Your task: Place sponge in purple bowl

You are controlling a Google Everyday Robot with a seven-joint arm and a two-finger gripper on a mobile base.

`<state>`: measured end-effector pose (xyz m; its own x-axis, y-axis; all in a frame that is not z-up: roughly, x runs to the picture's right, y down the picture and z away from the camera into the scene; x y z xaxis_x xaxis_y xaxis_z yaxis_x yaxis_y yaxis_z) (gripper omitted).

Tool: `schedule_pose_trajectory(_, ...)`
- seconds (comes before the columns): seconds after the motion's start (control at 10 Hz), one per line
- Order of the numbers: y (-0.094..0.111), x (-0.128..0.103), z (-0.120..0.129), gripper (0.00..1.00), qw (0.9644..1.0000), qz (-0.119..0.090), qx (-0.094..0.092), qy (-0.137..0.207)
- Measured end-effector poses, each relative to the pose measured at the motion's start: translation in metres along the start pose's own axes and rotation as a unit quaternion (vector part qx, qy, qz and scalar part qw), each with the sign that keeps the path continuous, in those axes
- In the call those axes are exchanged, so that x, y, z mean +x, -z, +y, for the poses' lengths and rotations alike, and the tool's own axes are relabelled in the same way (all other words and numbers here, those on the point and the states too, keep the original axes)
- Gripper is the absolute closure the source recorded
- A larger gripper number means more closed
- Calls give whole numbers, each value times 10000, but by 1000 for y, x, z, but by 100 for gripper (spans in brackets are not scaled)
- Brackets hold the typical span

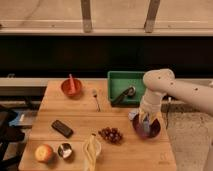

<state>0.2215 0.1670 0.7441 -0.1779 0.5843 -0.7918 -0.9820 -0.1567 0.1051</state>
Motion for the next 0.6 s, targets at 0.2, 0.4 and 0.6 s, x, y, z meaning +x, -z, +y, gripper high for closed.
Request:
schedule_pose_trajectory(0.2,2,-3,2,20,10000,-51,75,0)
schedule_pose_trajectory(0.4,1,-3,0,20,10000,-52,77,-18)
schedule_pose_trajectory(0.6,1,-3,1,20,10000,-51,80,-7)
